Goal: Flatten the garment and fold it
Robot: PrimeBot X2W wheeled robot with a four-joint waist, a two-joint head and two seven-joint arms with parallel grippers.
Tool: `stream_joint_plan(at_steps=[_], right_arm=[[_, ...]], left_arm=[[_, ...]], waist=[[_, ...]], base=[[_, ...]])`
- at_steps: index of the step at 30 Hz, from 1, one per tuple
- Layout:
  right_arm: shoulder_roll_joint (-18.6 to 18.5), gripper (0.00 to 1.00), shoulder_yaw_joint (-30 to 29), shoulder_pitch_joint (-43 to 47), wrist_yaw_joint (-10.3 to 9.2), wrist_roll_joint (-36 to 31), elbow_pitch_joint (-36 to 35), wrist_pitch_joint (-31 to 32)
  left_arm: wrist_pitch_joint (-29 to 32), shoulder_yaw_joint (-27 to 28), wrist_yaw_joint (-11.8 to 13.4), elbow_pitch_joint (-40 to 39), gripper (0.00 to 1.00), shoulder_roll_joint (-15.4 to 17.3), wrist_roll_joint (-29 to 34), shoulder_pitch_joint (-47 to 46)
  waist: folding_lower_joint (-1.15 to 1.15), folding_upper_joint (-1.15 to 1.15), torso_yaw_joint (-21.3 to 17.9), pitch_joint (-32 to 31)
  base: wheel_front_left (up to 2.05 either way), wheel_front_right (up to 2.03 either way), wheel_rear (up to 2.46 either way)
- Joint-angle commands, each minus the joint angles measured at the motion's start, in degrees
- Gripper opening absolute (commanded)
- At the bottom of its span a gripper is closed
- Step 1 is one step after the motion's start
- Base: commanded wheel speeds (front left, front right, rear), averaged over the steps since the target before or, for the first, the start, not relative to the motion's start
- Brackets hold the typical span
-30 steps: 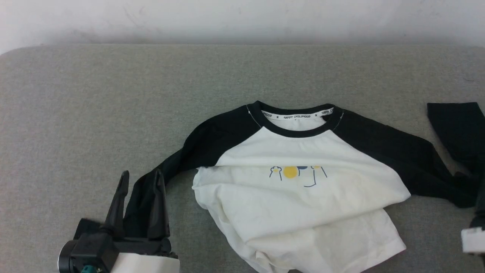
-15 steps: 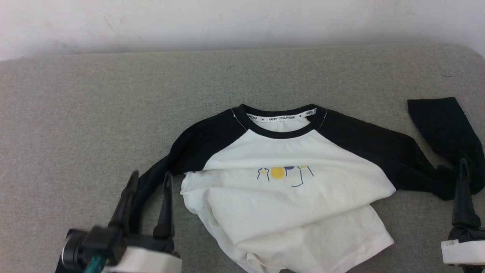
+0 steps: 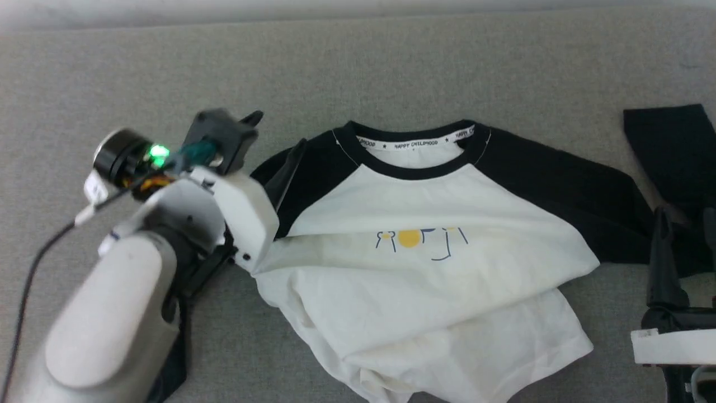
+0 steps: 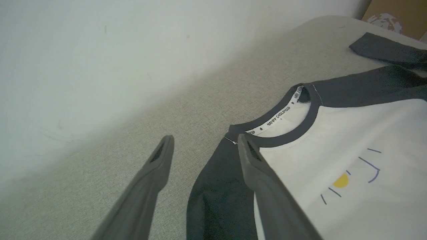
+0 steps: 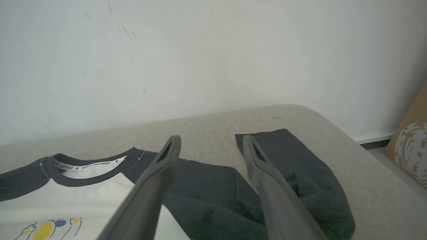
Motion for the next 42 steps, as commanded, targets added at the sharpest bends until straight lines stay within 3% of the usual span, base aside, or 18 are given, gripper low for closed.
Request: stream_joint_plan(at_steps=[1,5,10,16,27,28,32,38,42], right_arm=[[0.11,1.00,0.70,-1.25,-0.04,0.66,0.58,-0.65],[0.11,1.00,2.16,-2.51,-0.04,1.17,1.82,-1.24],[0.11,1.00,3.04,-3.88,-0.04,1.67,3.82,-2.22],[0.11,1.00,3.91,-5.06,-0.04,2.01,5.22,-3.03],[0.11,1.00,4.17,-6.00,-0.04,1.93,5.55,-3.42],[0.11,1.00,4.18,-6.11,-0.04,1.90,5.57,-3.38],[0.11,1.00,4.75,-6.59,-0.04,1.73,5.61,-2.90],[0.12,1.00,6.39,-9.37,-0.04,-0.48,3.61,-0.52],[-0.70,1.00,9.87,-14.36,-0.04,-3.61,-0.49,5.05]], left_arm=[[5.71,-4.05,-0.35,0.43,1.00,3.50,-4.06,-5.22],[16.62,-9.86,-0.37,2.23,1.00,8.88,-11.77,-12.67],[26.41,-13.18,-0.37,4.16,1.00,13.03,-18.59,-17.19],[30.14,-14.14,-0.38,5.32,1.00,15.74,-20.72,-19.60],[34.11,-14.29,1.04,6.79,1.00,15.91,-24.30,-17.92],[34.86,-14.60,1.04,6.83,0.00,16.00,-24.72,-17.51],[35.46,-14.57,1.46,6.52,0.00,15.31,-26.81,-16.16],[28.35,-12.85,1.24,7.05,0.00,14.16,-26.76,-15.18],[24.73,-11.90,0.92,7.68,0.00,14.46,-27.15,-14.15]], waist=[[-0.01,0.00,-1.47,3.64],[-0.01,0.00,-2.96,5.47],[-0.01,0.00,-4.74,7.42],[-0.01,0.00,-6.19,9.66],[-0.01,0.00,-6.82,11.88],[-0.01,0.00,-6.79,11.94],[-0.01,0.00,-6.43,11.61],[-0.01,0.00,-5.26,8.77],[-0.01,0.00,-4.18,7.10]], base=[[0.00,0.00,0.00],[0.00,0.00,0.00],[0.00,0.00,0.00],[0.00,0.00,0.00],[0.00,0.00,0.00],[0.00,0.00,0.00],[0.00,0.00,0.00],[0.00,0.00,0.00],[0.00,0.00,0.00]])
